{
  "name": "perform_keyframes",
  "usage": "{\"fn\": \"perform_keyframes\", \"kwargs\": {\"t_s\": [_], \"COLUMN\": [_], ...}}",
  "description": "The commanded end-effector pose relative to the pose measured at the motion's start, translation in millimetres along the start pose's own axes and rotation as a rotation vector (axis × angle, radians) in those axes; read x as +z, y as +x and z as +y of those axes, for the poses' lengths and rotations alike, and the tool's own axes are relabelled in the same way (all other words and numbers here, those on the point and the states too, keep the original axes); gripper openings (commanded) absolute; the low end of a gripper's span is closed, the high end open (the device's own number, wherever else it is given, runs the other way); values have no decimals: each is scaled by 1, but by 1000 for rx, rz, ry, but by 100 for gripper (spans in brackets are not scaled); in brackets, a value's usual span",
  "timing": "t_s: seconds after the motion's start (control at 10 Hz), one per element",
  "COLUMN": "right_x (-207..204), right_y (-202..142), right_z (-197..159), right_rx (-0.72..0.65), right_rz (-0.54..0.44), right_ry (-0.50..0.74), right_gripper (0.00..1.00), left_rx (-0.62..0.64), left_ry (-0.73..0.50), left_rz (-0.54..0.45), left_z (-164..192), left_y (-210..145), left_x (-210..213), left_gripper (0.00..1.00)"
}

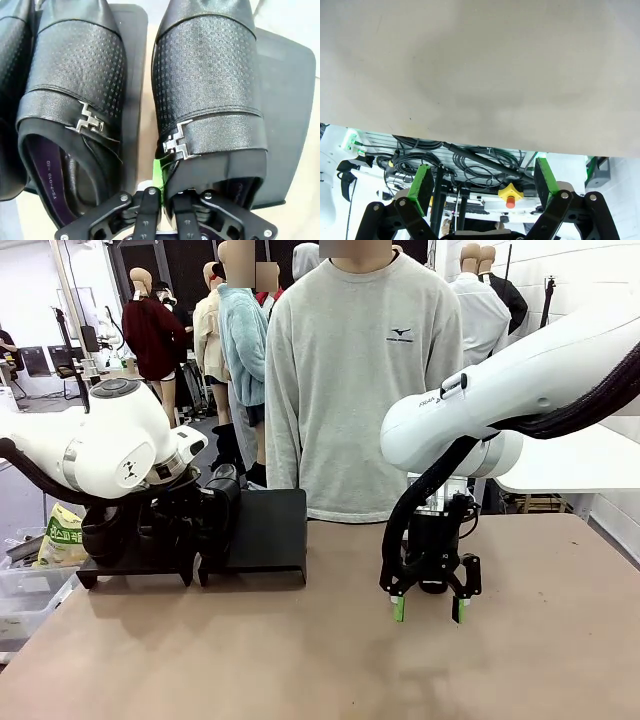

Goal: Organize the shoes by placing them on the stand.
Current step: Place the Shoe from the middle of the table onto the Shoes Stand.

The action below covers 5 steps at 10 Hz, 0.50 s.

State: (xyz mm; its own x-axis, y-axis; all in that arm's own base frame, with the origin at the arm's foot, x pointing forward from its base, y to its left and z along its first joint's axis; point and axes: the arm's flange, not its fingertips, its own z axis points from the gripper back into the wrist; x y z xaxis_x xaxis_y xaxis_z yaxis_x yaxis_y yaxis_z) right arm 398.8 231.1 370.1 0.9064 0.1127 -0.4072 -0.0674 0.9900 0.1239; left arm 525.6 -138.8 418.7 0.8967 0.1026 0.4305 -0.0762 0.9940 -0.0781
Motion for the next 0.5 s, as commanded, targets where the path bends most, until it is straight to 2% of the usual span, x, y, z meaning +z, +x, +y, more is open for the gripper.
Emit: {"fn": "perform_keyframes", "kwargs": {"t_s": [0.0,0.1,0.4], "right_x": [0,0,0], "right_y": [0,0,0], "right_z": [0,0,0], "right_rx": [4,4,4], "right_rz": [-7,-7,-7], "right_ry": [-10,-10,-10], "right_gripper": [100,100,100], "left_rx": [22,24,16], "left_ry": [-4,-6,-13], "left_rz": [9,19,24], "left_z": [-9,-9,-9], "left_y": [6,6,4], "left_x": [3,3,6], "left_gripper": [0,10,70]}}
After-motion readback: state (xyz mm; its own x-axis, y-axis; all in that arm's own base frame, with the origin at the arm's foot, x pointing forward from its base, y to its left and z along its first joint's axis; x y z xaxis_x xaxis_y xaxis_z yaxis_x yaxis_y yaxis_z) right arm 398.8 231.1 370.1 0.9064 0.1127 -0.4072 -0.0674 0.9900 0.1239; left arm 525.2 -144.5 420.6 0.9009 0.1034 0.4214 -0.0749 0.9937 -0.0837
